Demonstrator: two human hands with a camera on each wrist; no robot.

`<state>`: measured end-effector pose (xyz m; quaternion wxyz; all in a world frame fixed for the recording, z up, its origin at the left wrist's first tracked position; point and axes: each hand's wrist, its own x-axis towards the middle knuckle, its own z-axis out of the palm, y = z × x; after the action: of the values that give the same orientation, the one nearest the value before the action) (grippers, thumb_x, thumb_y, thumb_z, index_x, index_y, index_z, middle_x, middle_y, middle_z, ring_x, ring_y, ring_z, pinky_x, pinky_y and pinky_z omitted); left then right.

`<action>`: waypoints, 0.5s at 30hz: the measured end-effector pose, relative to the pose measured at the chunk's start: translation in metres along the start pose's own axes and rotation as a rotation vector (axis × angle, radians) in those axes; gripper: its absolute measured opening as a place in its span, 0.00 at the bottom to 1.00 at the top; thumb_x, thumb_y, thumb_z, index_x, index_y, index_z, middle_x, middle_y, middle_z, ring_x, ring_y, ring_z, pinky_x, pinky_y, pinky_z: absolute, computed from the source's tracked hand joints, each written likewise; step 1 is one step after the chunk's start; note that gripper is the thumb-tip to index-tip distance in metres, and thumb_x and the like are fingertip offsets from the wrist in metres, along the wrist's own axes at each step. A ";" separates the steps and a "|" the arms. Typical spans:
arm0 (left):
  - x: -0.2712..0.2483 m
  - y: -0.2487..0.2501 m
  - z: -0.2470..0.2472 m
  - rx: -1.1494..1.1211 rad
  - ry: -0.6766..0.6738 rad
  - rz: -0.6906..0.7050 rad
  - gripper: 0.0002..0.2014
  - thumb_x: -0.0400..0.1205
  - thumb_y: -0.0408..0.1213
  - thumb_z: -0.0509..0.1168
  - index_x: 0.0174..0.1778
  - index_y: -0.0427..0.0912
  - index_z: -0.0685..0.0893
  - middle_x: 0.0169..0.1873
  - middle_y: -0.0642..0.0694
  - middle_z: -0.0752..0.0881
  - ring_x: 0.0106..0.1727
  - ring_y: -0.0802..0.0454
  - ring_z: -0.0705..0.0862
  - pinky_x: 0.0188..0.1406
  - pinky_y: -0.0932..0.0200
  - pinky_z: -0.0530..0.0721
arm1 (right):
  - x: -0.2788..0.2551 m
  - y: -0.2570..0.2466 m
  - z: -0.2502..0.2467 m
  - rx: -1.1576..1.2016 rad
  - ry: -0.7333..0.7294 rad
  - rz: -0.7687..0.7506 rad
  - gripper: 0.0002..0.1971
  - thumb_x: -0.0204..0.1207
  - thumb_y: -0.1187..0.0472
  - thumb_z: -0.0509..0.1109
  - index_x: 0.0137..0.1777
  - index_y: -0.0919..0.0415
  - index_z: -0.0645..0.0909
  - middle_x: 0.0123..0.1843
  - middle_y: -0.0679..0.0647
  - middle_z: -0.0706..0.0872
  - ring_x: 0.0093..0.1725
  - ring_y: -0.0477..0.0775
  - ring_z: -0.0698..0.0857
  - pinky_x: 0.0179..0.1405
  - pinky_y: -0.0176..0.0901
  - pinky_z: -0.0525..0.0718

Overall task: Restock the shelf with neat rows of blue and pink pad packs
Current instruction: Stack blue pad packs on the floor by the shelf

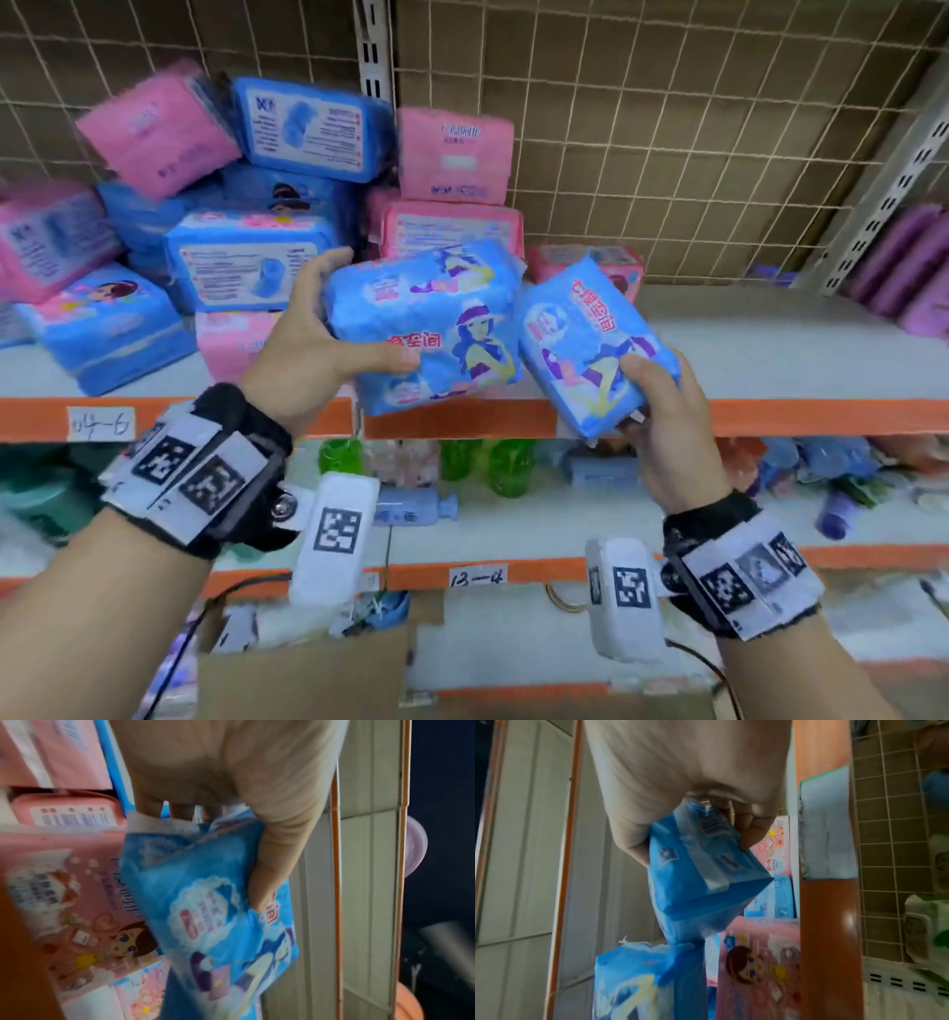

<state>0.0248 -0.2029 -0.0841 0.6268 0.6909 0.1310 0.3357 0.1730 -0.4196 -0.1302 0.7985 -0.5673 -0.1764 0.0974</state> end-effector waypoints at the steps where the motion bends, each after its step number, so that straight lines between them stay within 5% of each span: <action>1: -0.010 -0.002 -0.009 -0.067 -0.018 -0.048 0.49 0.45 0.18 0.77 0.63 0.46 0.70 0.55 0.53 0.80 0.49 0.68 0.83 0.47 0.70 0.84 | -0.010 0.000 0.003 -0.017 -0.029 0.018 0.06 0.76 0.64 0.65 0.48 0.52 0.78 0.39 0.49 0.88 0.33 0.47 0.86 0.26 0.37 0.80; 4: -0.040 -0.009 -0.045 -0.276 -0.060 -0.222 0.46 0.48 0.16 0.69 0.68 0.36 0.72 0.55 0.38 0.84 0.49 0.47 0.85 0.47 0.54 0.87 | -0.038 0.004 0.022 -0.087 -0.194 0.099 0.11 0.67 0.62 0.72 0.47 0.53 0.76 0.39 0.48 0.88 0.34 0.46 0.87 0.26 0.35 0.82; 7: -0.076 -0.026 -0.105 -0.415 0.018 -0.381 0.39 0.56 0.17 0.62 0.67 0.36 0.75 0.45 0.41 0.89 0.43 0.45 0.88 0.42 0.49 0.88 | -0.072 0.024 0.060 -0.221 -0.330 0.174 0.16 0.63 0.66 0.75 0.48 0.54 0.76 0.40 0.47 0.89 0.36 0.45 0.88 0.30 0.36 0.84; 12: -0.154 -0.052 -0.241 -0.471 0.090 -0.620 0.17 0.54 0.27 0.72 0.40 0.37 0.91 0.37 0.37 0.91 0.35 0.42 0.90 0.29 0.47 0.89 | -0.135 0.078 0.157 -0.359 -0.570 0.392 0.23 0.60 0.66 0.79 0.53 0.57 0.73 0.42 0.45 0.89 0.37 0.47 0.89 0.29 0.41 0.86; 15: -0.209 -0.061 -0.318 -0.493 0.228 -0.630 0.20 0.62 0.21 0.55 0.33 0.40 0.92 0.32 0.39 0.90 0.30 0.44 0.90 0.22 0.54 0.86 | -0.172 0.113 0.222 -0.419 -0.707 0.508 0.22 0.66 0.68 0.78 0.57 0.58 0.73 0.46 0.51 0.87 0.37 0.47 0.89 0.30 0.38 0.85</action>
<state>-0.3147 -0.0705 -0.2080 0.8270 0.4047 0.3202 0.2231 -0.0671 -0.2488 -0.2006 0.5091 -0.6732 -0.3087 0.4385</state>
